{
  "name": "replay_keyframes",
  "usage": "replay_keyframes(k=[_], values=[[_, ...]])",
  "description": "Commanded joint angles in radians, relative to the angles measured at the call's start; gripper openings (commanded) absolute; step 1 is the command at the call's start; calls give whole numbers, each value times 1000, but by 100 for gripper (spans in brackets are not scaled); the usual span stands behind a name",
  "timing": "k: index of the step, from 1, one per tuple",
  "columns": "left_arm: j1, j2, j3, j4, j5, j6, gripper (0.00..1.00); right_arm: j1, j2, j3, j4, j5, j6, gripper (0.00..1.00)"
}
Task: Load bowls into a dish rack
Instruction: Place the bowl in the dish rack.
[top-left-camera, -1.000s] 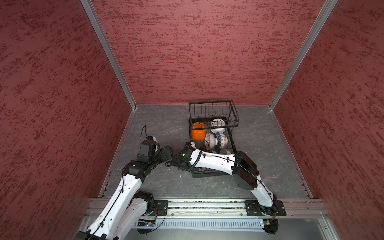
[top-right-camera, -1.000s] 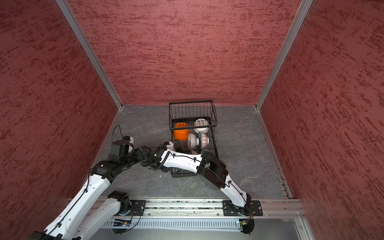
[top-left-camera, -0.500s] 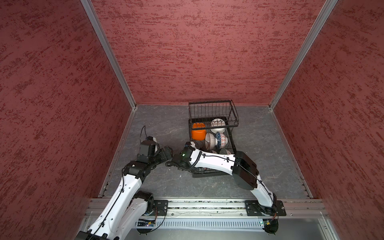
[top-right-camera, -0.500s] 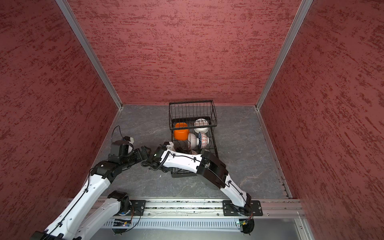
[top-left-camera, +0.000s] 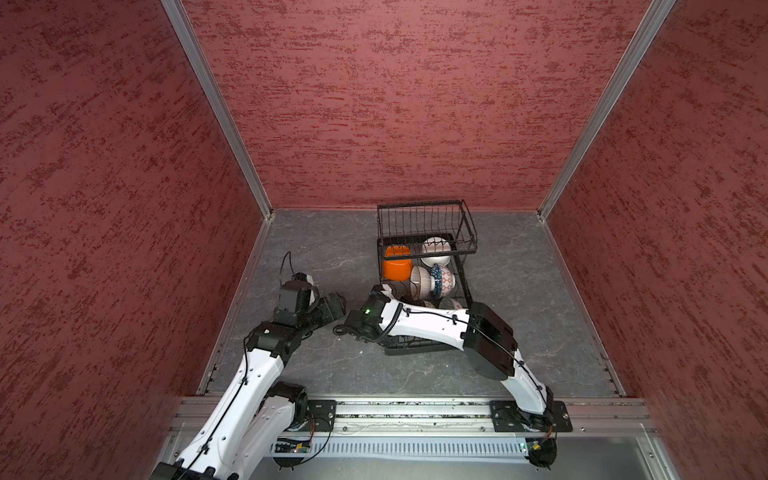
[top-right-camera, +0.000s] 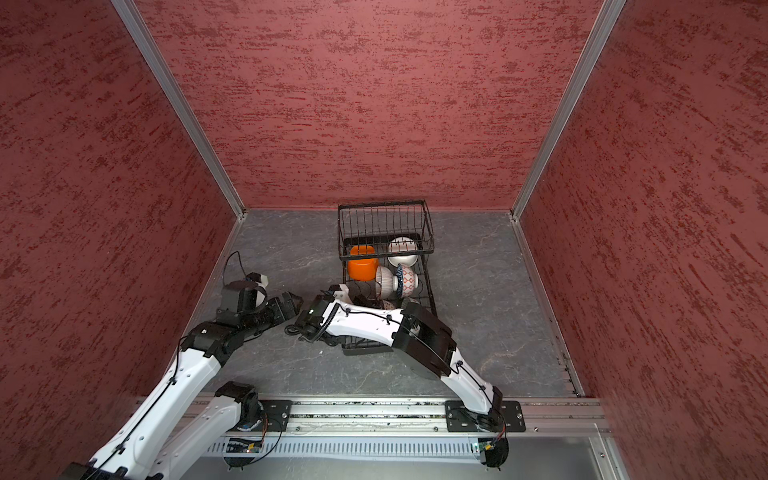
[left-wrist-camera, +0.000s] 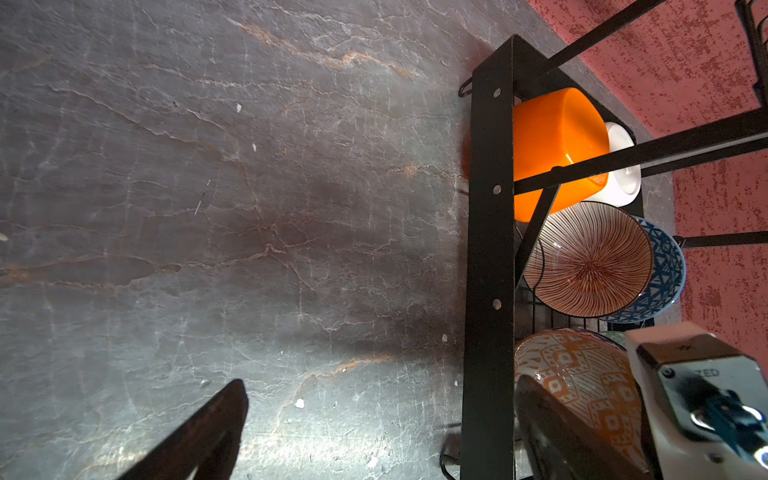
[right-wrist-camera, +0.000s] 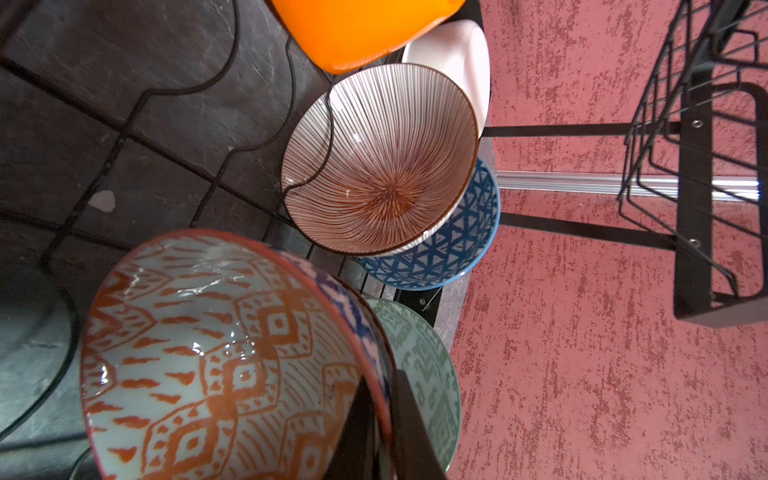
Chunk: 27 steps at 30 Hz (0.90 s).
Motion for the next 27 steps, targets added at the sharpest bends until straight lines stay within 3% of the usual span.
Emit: replay_keyframes(k=[1,27], values=[[9,-10,3,12,6,20,100,7,20,53,-13,23,7,0],[12,-10,-3,15,14,23,100,11,114,235,-27,-93,-44,1]])
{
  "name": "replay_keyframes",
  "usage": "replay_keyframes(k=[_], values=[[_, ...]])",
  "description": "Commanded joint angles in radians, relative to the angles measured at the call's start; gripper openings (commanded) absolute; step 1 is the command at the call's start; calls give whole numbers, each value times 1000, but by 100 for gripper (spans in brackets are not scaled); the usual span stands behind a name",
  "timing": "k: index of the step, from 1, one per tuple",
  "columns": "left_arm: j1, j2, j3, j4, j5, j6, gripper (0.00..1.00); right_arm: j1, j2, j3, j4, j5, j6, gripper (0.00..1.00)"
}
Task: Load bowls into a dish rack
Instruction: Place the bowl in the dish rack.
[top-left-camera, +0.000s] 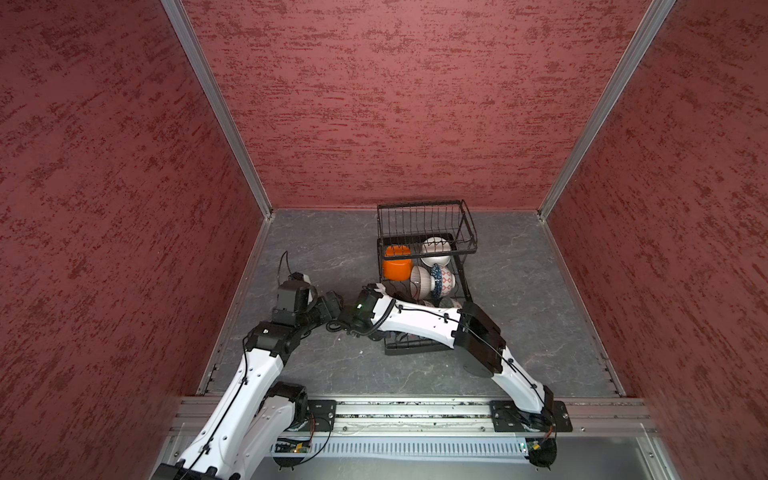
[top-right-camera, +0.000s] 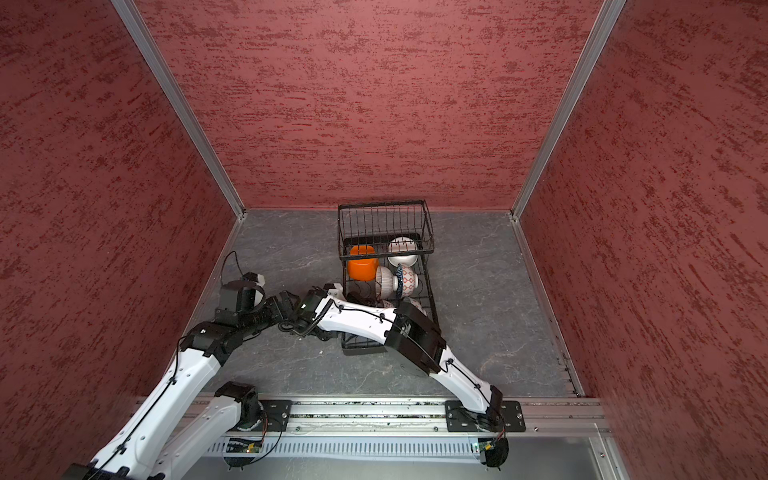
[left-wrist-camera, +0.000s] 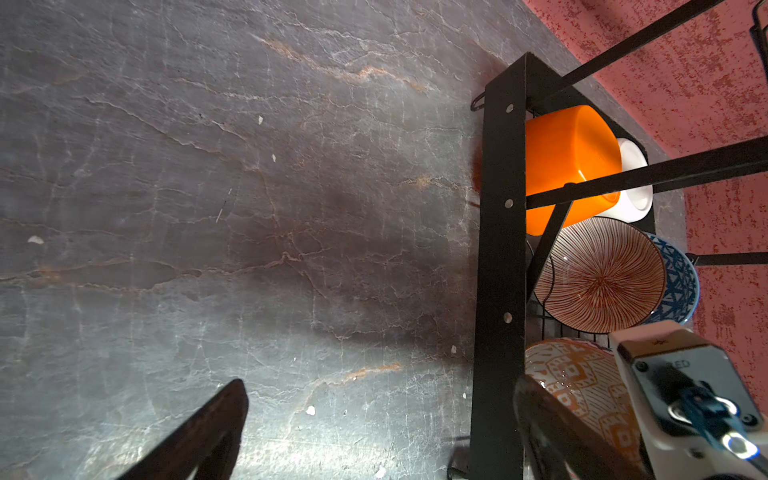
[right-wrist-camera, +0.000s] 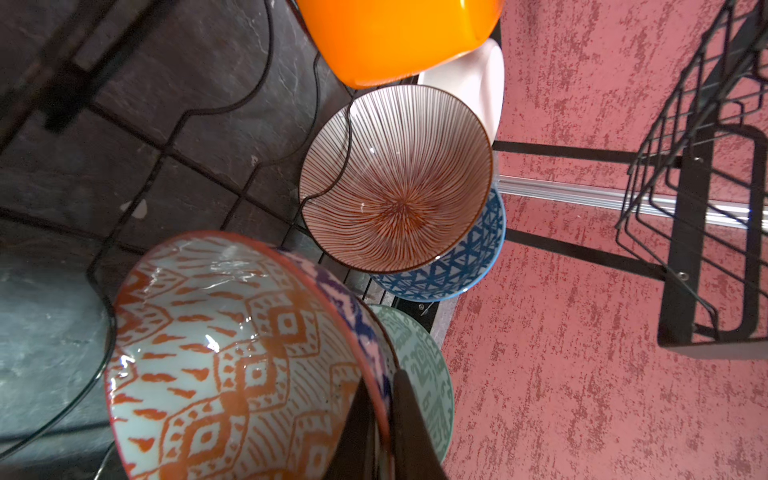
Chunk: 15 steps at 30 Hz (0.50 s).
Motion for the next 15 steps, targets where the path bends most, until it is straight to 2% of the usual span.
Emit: replay_keyframes(k=[1,7,15], values=[[-3,-9,-4,14,32,24,100,18,18,66,56,-59,14,2],[-4,-10,-5,14,32,23,100,19,42,154,53,-97,-2,4],[-3,-11,-4,13,30,24,100,21,54,224,55,-147,0,12]])
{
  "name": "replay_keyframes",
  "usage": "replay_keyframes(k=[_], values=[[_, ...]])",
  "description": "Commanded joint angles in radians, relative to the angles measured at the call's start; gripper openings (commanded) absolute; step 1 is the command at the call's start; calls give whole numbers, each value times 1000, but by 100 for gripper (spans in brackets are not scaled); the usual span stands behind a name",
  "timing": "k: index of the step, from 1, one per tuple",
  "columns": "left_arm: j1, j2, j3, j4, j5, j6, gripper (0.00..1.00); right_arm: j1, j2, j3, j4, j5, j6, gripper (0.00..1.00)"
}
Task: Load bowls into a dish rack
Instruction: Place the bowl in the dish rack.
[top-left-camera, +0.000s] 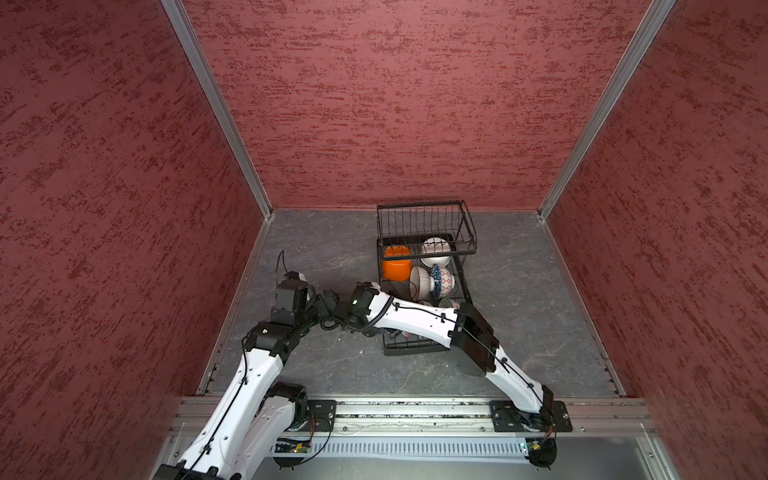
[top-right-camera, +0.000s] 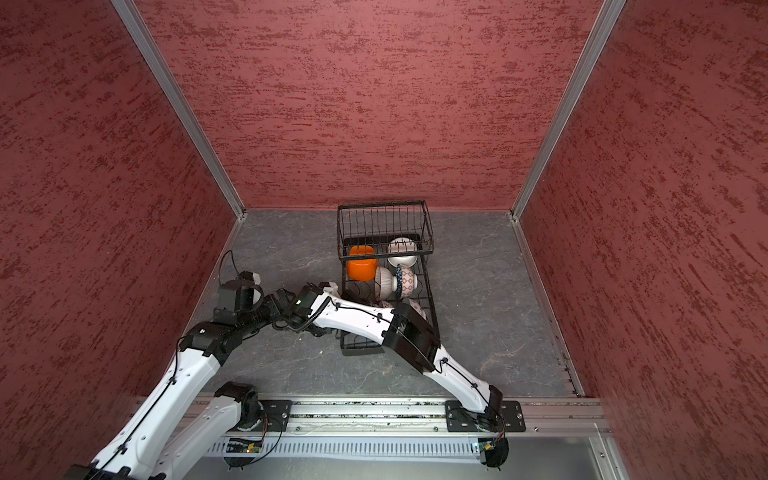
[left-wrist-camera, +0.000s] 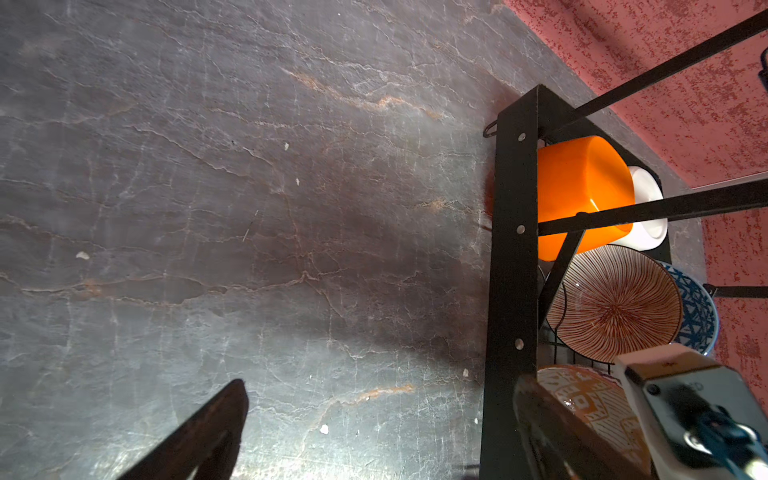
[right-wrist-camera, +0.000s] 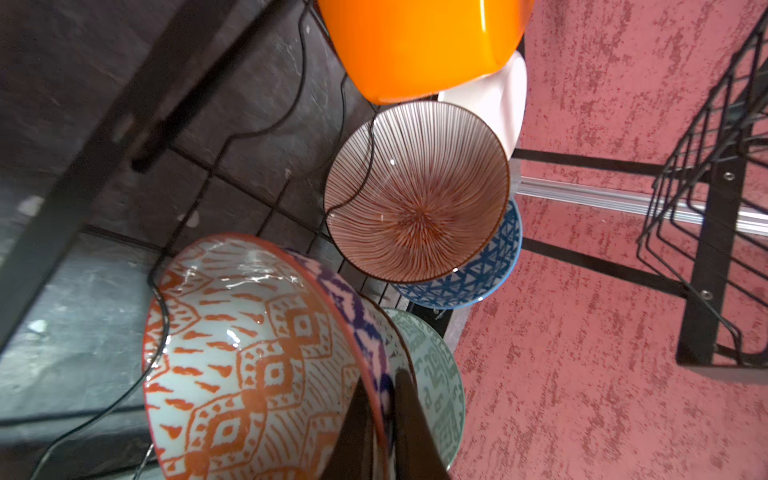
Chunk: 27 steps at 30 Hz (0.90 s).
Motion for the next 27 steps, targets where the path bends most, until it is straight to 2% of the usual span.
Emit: replay_keyframes(k=[1,9,19,27], values=[[-16,-11,-5,-3,78,25,100,22,-5,70,98,-71,25,13],[-16,-14,-5,-5,78,25,100,22,-12,86,106,-80,27,26],[-16,-10,-3,-7,74,25,100,22,-31,86,140,-81,21,30],[-15,-1,11,-3,69,25,100,19,-161,-15,276,-87,-30,45]])
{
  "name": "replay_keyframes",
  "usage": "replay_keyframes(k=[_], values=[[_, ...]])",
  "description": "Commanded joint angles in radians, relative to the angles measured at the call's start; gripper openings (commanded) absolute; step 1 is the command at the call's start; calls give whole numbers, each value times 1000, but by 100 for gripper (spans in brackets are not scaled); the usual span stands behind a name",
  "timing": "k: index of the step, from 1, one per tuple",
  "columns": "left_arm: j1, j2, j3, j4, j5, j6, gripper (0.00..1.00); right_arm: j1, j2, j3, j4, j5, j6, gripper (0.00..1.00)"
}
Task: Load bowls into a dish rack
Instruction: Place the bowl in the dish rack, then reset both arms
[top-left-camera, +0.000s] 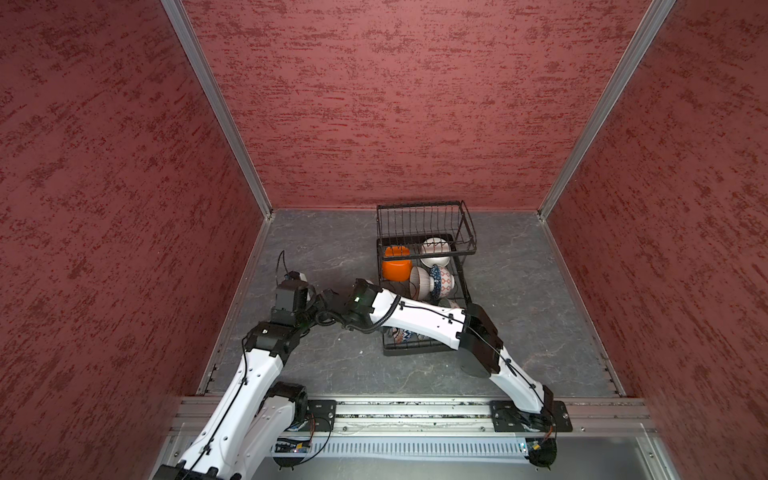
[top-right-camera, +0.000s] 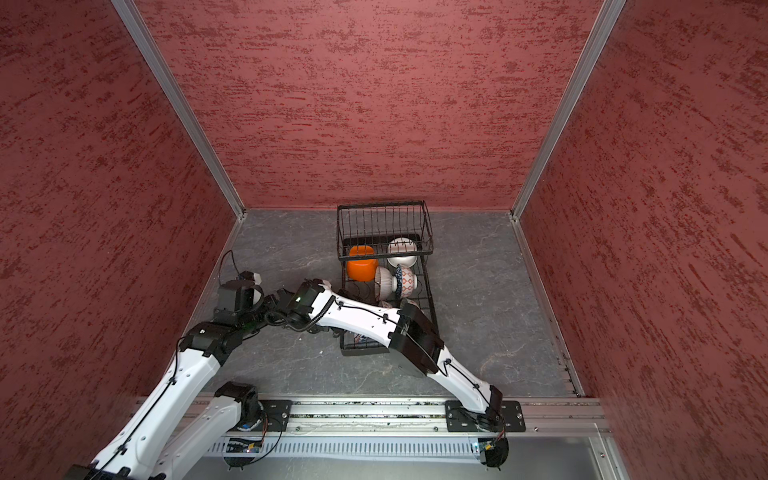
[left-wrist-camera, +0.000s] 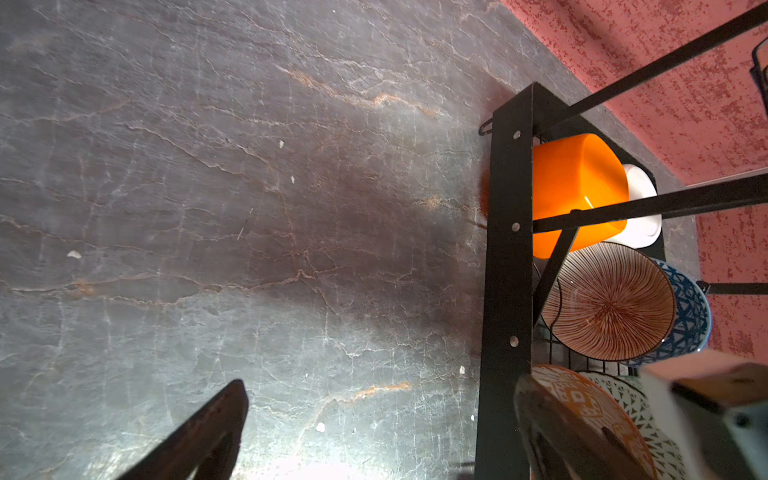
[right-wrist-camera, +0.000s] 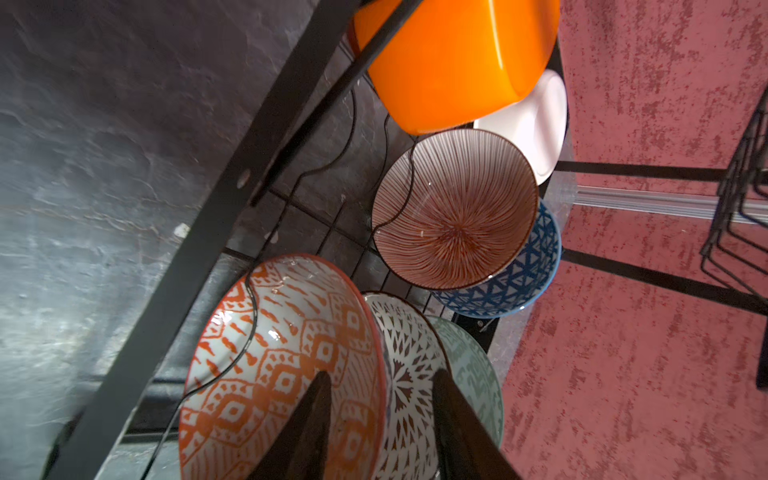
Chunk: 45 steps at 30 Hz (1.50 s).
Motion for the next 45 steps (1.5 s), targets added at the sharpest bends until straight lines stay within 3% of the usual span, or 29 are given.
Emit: replay_keyframes(k=[1,13,20,29,38,45], values=[[-13,2,16,-5,53,24,100,11,-117,-39,173,-5,-19,46],[-10,35,54,-1,11,18,100,-27,-462,-427,482,-50,-41,62],[4,81,77,0,-34,13,100,-109,-665,-648,541,-89,16,75],[68,116,99,-18,-109,-11,100,-270,-882,-884,541,-100,119,83],[144,152,111,-23,-205,-4,100,-483,-976,-1030,579,-79,152,88],[196,188,73,61,-307,47,100,-656,-1054,-1149,732,-49,141,91]])
